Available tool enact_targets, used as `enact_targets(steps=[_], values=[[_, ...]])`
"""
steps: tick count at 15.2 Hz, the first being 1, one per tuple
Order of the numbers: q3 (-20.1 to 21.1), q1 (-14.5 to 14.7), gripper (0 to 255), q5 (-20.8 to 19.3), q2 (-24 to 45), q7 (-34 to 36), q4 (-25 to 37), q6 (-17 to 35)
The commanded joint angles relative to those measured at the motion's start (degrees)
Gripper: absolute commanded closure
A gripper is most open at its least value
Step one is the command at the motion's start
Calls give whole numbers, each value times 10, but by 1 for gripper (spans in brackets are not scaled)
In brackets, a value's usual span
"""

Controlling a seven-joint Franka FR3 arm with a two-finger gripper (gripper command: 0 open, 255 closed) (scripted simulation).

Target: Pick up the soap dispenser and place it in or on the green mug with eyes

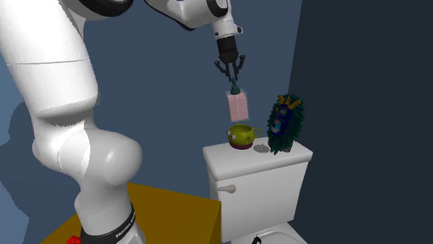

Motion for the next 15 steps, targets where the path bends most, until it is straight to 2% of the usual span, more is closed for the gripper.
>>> enact_targets(steps=[1,4,6,15], values=[[-9,-7,255,13,48,-23,68,-17],[-18,-21,255,37,127,-52,186,-53],[-23,-36,255,57,193,-72,289,-89],[-19,-33,255,48,170,-56,186,-10]])
